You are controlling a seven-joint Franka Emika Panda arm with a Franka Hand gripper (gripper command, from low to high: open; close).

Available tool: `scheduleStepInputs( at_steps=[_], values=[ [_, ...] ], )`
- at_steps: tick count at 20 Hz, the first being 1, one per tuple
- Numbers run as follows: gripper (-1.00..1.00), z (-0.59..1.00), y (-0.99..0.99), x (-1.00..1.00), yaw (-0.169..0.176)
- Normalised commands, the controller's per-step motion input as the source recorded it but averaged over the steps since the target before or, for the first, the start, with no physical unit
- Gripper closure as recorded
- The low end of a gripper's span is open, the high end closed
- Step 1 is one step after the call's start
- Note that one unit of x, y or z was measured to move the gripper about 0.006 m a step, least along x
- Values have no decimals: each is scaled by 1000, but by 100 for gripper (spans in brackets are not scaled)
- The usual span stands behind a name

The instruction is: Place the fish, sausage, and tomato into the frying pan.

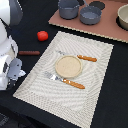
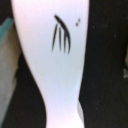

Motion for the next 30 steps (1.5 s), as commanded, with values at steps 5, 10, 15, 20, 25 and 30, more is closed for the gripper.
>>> scheduleStepInputs(
  at_steps=[5, 10, 15, 20, 25, 30],
  values=[
    [100, -185, 0, 6, 13],
    [100, 248, 39, 4, 43],
    [100, 1000, 400, 421, 35],
    [100, 1000, 787, 653, 56],
    [100, 995, 878, 576, 55],
    [100, 895, 957, 403, 56]
  ],
)
